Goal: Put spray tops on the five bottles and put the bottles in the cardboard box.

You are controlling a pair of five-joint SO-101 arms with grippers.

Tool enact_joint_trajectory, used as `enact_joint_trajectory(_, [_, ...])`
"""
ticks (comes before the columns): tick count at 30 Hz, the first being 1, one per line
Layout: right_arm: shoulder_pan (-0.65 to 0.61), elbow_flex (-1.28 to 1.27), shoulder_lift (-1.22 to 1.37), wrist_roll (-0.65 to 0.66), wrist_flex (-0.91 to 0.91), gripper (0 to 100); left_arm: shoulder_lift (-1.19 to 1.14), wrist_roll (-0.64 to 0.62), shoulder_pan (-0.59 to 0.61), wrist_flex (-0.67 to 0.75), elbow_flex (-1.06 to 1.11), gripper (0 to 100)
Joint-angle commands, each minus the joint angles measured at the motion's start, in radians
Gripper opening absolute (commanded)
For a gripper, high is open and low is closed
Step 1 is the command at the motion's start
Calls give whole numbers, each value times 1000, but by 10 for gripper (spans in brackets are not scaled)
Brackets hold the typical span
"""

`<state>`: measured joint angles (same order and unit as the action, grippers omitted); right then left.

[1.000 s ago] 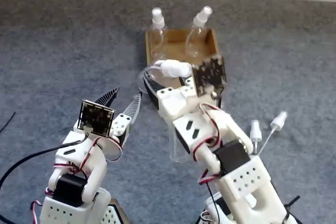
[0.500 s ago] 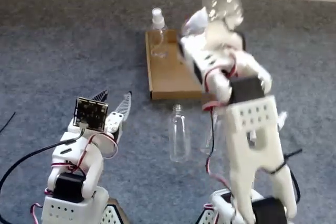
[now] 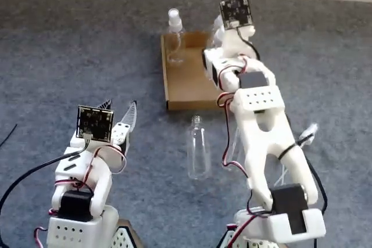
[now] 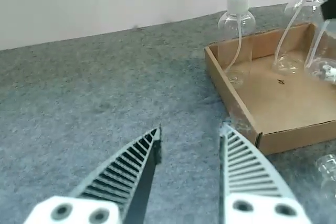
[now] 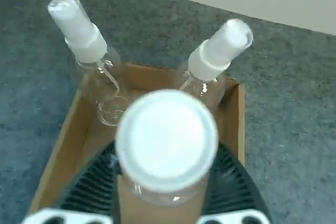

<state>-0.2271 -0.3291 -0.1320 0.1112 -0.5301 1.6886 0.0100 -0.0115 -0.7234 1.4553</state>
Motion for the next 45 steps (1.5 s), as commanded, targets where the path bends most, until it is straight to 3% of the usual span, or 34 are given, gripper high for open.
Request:
enact_joint_trajectory(1, [30,-16,59,8,168,3,10,-5,7,3,-4,161])
enact_joint_trajectory(13, [56,-13,242,8,343,3,10,-5,7,3,-4,161])
enact_joint_trajectory(26, [50,-13,274,8,341,7,10,-5,7,3,-4,161])
enact_joint_trajectory(35, [48,-18,268,9,340,261,10,-5,7,3,-4,161])
enact_joint_trajectory(45, [48,30,266,9,245,276,10,-5,7,3,-4,161])
